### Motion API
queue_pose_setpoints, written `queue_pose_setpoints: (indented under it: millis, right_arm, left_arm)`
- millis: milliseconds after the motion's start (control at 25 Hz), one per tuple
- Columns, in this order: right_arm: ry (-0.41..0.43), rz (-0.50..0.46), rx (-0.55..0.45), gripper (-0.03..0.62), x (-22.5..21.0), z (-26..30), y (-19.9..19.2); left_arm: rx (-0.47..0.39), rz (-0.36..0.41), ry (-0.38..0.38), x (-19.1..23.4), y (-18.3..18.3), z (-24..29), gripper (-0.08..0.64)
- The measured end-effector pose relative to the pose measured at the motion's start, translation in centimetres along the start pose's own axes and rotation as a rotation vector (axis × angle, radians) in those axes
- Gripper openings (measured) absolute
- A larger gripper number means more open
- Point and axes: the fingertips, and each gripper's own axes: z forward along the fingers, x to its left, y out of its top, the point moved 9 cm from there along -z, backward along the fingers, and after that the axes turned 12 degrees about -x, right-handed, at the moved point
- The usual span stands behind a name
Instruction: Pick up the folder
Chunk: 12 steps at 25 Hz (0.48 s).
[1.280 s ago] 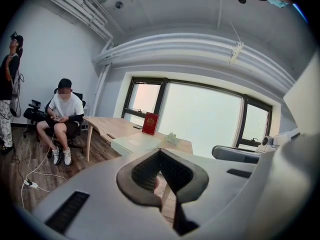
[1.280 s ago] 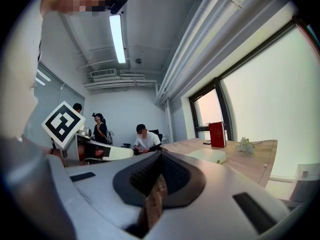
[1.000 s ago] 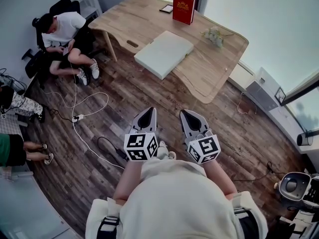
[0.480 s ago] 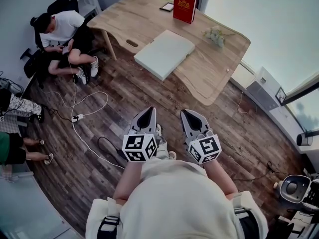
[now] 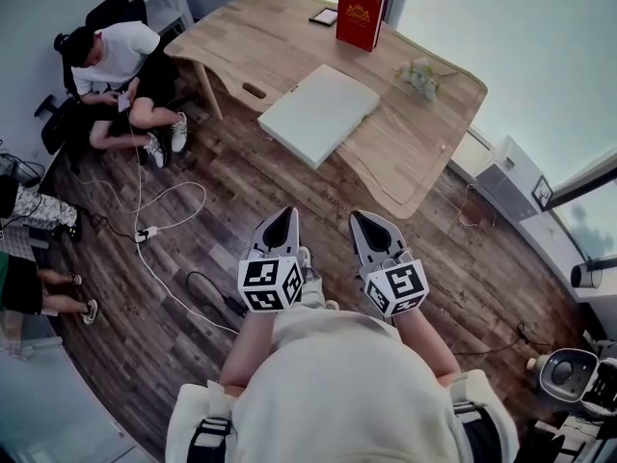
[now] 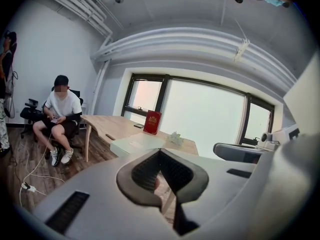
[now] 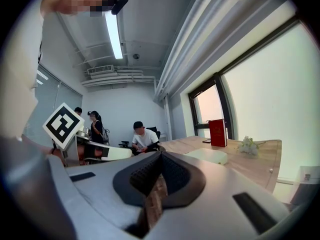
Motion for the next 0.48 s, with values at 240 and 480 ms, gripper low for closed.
queue_pose_setpoints:
  millis: [240,480]
  right_arm:
    - [0.002,-0.009,-0.003,0.018,-1.4,2.8,0.2]
    - [0.005,-0.02,-0.005,0.018,-2.4,6.0,0.6]
  left_arm:
    - [-0.001,-0.015,-0.004,1.5,0.3,2.5,0.02]
    - [0.002,-0.025,-0.006,3.4,0.9,5.1,0.02]
